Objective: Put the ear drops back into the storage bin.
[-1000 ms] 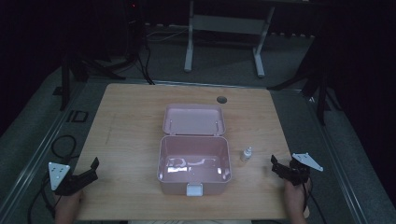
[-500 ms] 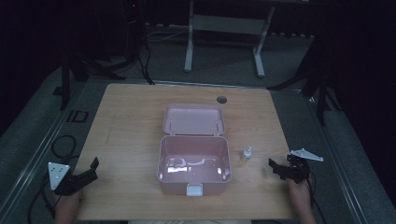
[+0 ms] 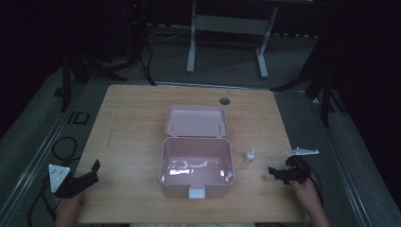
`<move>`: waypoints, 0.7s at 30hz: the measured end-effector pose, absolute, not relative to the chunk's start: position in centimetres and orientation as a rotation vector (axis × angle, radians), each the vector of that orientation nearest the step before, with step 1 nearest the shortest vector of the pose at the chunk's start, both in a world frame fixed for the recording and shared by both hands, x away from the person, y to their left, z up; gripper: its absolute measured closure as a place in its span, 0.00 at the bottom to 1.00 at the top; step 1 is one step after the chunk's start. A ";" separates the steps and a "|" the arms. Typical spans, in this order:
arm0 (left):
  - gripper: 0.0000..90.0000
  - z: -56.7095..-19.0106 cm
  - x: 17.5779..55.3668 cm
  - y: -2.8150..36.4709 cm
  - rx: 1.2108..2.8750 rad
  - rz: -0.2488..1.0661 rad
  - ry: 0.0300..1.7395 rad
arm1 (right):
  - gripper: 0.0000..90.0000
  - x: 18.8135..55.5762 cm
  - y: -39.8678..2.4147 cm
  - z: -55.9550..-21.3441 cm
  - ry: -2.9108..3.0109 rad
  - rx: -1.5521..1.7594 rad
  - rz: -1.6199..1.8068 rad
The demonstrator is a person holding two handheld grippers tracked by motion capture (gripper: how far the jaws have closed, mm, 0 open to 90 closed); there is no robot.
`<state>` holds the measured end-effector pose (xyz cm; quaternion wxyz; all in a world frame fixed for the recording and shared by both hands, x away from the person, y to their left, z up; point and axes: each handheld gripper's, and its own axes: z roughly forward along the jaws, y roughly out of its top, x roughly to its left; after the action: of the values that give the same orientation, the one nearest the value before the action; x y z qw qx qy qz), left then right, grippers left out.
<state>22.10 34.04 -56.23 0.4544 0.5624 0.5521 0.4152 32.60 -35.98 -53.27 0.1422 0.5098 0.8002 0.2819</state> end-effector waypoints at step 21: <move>0.02 -56.2 22.1 34.0 1.389 1.024 1.365 | 0.11 32.4 -33.1 -52.1 2.788 1.273 0.298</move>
<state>22.11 34.04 -56.23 0.4533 0.5626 0.5530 0.4149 32.39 -33.05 -52.13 0.0312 0.4132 0.9050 0.0967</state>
